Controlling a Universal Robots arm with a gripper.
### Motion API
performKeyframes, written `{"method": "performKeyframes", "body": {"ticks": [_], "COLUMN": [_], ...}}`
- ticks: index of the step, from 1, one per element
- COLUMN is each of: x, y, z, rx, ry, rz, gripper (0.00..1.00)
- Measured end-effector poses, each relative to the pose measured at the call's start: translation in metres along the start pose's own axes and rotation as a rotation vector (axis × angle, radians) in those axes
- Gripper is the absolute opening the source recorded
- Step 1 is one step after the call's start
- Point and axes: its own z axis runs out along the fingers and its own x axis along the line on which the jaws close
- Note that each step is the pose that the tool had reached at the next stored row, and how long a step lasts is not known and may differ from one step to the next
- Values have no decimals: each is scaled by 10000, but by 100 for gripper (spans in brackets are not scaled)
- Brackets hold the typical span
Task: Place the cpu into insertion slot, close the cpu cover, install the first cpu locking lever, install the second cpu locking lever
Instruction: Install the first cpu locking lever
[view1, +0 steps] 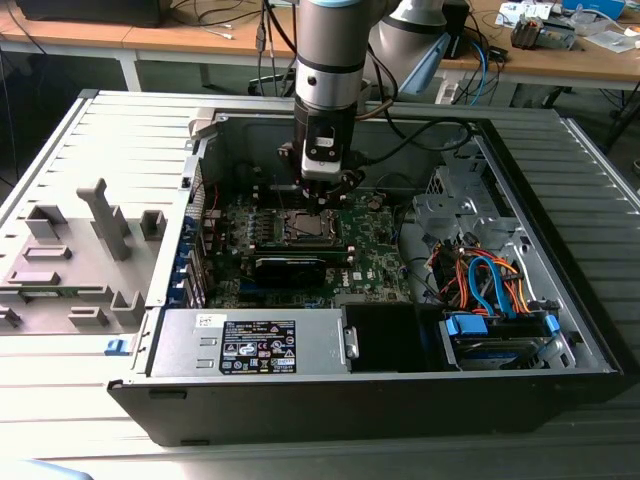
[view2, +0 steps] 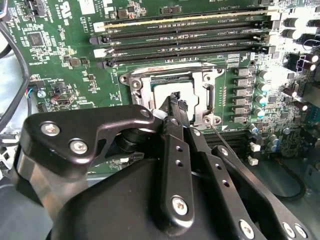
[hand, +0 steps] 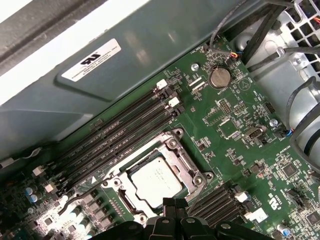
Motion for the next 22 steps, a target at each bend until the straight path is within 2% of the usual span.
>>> {"method": "performKeyframes", "body": {"ticks": [22], "x": [0], "y": [0], "z": [0], "rx": [-6], "ry": [-18], "rz": [-324], "gripper": [11]}}
